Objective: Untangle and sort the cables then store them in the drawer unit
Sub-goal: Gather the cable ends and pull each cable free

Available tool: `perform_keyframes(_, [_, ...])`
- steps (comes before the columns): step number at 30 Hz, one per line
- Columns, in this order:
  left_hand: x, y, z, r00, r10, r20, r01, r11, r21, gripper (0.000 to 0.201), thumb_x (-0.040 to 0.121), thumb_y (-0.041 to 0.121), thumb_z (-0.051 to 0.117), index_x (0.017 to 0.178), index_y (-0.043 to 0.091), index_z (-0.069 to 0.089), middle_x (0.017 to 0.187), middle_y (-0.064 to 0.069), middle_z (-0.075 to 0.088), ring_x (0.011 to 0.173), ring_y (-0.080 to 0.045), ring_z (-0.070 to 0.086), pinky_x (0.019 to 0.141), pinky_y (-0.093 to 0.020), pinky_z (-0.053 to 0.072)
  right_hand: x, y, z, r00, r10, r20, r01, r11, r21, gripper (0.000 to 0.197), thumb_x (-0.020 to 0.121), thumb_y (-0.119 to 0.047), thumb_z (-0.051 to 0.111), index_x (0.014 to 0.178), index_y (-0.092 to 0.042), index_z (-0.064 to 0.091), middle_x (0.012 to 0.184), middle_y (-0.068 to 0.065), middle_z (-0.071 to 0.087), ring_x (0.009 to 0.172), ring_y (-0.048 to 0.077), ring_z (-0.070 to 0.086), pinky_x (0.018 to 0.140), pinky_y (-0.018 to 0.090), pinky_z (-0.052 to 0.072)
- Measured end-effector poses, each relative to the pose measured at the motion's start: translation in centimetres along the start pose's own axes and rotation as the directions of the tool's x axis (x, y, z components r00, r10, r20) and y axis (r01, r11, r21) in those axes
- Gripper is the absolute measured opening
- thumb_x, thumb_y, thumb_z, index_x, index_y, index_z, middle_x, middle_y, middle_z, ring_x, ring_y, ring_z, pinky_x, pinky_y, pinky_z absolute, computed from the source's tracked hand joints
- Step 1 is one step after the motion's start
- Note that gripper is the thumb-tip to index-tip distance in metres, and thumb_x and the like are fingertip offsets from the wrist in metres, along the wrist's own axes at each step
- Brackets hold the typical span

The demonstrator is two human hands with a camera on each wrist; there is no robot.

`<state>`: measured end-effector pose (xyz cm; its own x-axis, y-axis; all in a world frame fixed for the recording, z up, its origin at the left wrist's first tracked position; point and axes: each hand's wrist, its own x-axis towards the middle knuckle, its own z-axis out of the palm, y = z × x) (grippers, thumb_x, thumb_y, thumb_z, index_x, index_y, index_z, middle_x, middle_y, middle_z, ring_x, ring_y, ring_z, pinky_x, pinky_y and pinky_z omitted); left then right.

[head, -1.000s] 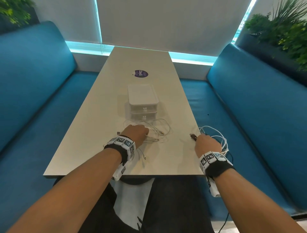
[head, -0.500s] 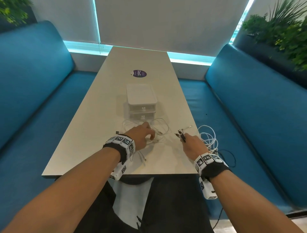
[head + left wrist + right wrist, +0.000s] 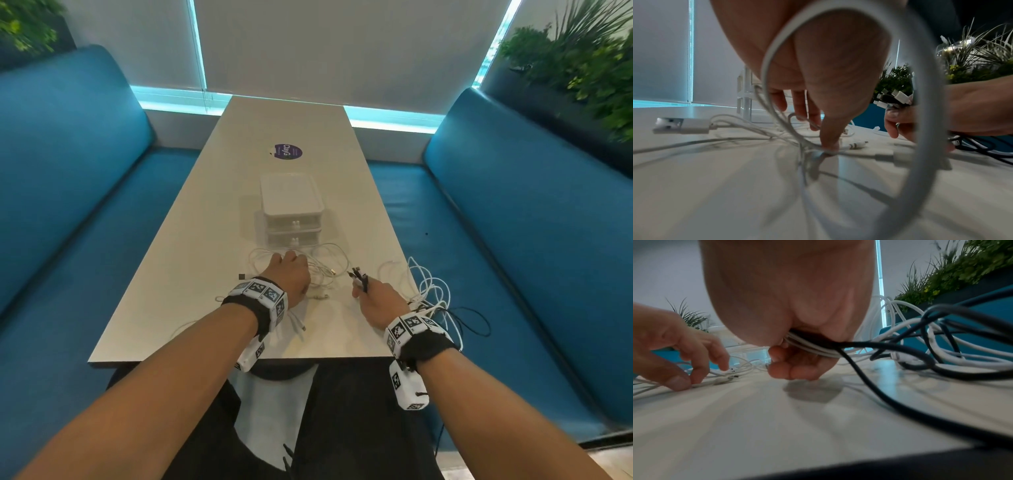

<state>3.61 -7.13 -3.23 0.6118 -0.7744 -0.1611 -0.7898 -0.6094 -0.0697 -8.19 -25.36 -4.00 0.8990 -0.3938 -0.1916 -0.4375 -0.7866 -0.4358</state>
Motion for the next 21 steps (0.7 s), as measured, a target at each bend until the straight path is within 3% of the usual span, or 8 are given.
perform_keyframes(4, [0.0,0.4,0.4,0.994,0.041,-0.104,-0.044,0.999,-0.021,0.016,0.091,0.022,0.060,0.103,0.018,0.071,0.123,-0.002,0.043,0.116,-0.027,0.036,0.096,-0.041,0.033,0.0,-0.3,-0.2,0.999,-0.001,0.034,-0.001,0.999,0.049,0.039,0.103,-0.045,0.029,0.097,-0.021,0.060,0.097,0.006,0.068,0.087,0.028,0.064,0.087,0.047,0.052])
perform_keyframes(7, [0.1,0.6,0.0,0.989,0.038,-0.146,-0.055,0.992,-0.115,0.015,0.092,0.013,0.051,0.100,0.024,0.058,0.111,0.001,0.049,0.107,-0.024,0.042,0.091,-0.039,0.031,0.3,-0.4,-0.4,1.000,0.025,0.017,-0.027,0.991,0.127,0.036,0.104,-0.037,0.034,0.098,-0.019,0.065,0.107,0.008,0.068,0.094,0.028,0.063,0.089,0.040,0.050])
perform_keyframes(11, [0.1,1.0,-0.9,0.999,-0.011,-0.043,0.001,0.972,-0.237,0.022,0.090,0.003,0.041,0.101,0.022,0.045,0.104,0.002,0.061,0.095,-0.022,0.054,0.097,-0.041,0.029,0.6,-0.9,-0.5,1.000,0.022,-0.008,-0.019,0.971,0.239,0.036,0.105,-0.030,0.039,0.098,-0.015,0.072,0.112,0.008,0.068,0.094,0.026,0.062,0.078,0.030,0.040])
perform_keyframes(15, [0.4,1.7,-0.4,0.997,-0.042,0.067,0.059,0.960,-0.273,0.028,0.087,-0.003,0.039,0.107,0.016,0.044,0.101,0.000,0.067,0.095,-0.026,0.055,0.104,-0.043,0.027,0.6,-1.9,-0.5,1.000,-0.011,0.010,0.007,0.957,0.290,0.041,0.100,-0.045,0.044,0.099,-0.017,0.073,0.103,0.004,0.067,0.093,0.025,0.062,0.081,0.033,0.043])
perform_keyframes(18, [0.7,2.1,0.3,0.997,-0.055,0.061,0.073,0.938,-0.340,0.022,0.090,0.005,0.039,0.108,0.017,0.043,0.100,-0.005,0.067,0.096,-0.031,0.056,0.100,-0.048,0.038,0.7,-2.1,-0.2,0.999,-0.045,-0.004,0.044,0.955,0.293,0.049,0.093,-0.059,0.050,0.107,-0.017,0.071,0.100,0.009,0.072,0.095,0.028,0.065,0.089,0.041,0.050])
perform_keyframes(21, [0.8,2.9,0.7,0.997,-0.072,0.032,0.078,0.897,-0.434,0.015,0.095,0.014,0.042,0.110,0.016,0.046,0.103,-0.010,0.066,0.095,-0.033,0.058,0.086,-0.049,0.049,0.9,-2.1,-0.1,0.998,-0.042,-0.041,0.052,0.956,0.289,0.043,0.094,-0.051,0.057,0.113,-0.016,0.071,0.102,0.012,0.073,0.099,0.030,0.065,0.087,0.038,0.051])
